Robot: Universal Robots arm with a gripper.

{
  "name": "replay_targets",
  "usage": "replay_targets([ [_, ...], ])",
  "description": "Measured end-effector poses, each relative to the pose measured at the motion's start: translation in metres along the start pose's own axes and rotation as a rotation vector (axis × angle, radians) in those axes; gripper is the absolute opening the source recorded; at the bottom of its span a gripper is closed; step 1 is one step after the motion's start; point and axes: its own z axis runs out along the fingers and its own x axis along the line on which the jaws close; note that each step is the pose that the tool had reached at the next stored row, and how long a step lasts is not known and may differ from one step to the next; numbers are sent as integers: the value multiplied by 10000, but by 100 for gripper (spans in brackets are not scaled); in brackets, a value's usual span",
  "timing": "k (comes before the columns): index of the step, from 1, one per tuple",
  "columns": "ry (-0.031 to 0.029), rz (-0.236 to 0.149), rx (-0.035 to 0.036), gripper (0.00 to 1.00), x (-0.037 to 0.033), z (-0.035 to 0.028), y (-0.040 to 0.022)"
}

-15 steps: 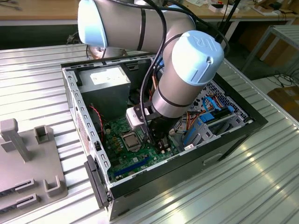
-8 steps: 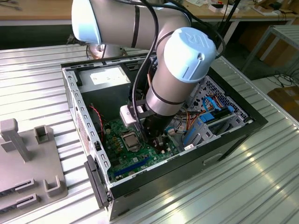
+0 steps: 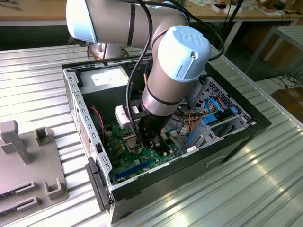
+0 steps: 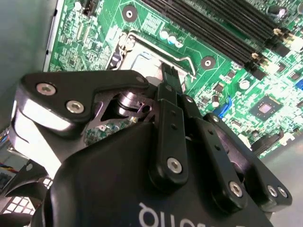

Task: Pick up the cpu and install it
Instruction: 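Install the first cpu locking lever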

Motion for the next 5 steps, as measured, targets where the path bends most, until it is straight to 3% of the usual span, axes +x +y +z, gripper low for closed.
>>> replay_targets([
  [5, 0, 1, 0, 11, -1, 0, 7],
])
